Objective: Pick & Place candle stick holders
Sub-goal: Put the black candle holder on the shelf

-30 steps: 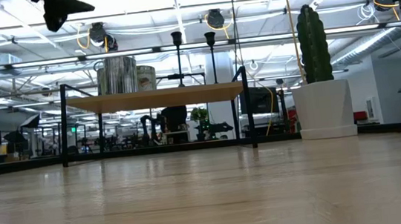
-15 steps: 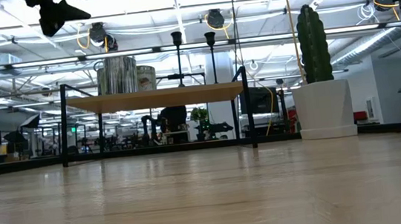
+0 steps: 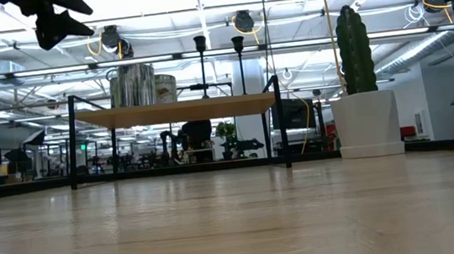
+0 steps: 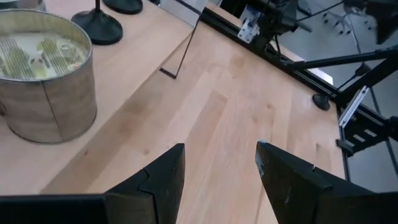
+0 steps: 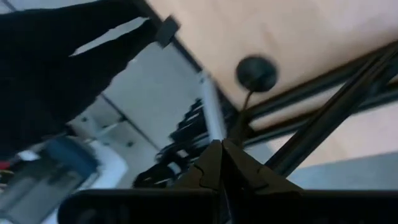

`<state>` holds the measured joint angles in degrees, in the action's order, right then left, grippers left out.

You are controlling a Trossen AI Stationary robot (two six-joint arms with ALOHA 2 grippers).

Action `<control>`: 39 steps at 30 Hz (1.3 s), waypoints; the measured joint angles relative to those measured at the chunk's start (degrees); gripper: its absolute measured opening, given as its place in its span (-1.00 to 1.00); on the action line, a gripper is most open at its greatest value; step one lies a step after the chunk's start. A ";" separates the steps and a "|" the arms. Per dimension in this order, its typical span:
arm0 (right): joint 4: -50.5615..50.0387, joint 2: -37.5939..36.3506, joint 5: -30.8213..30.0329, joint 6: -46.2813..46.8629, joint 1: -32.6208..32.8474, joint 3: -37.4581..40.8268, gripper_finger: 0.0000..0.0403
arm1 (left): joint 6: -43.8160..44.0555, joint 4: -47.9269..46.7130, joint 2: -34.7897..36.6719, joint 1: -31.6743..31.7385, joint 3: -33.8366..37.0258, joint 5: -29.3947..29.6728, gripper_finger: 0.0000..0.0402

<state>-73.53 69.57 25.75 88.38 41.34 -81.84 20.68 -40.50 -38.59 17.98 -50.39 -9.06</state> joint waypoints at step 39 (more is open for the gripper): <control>7.33 3.97 -7.75 41.03 25.22 0.00 -0.67 | -3.68 0.47 -0.01 0.00 0.00 0.00 0.02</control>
<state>-66.21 73.54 18.00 129.40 66.57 -81.84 17.00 -40.03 -38.60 17.98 -50.39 -9.06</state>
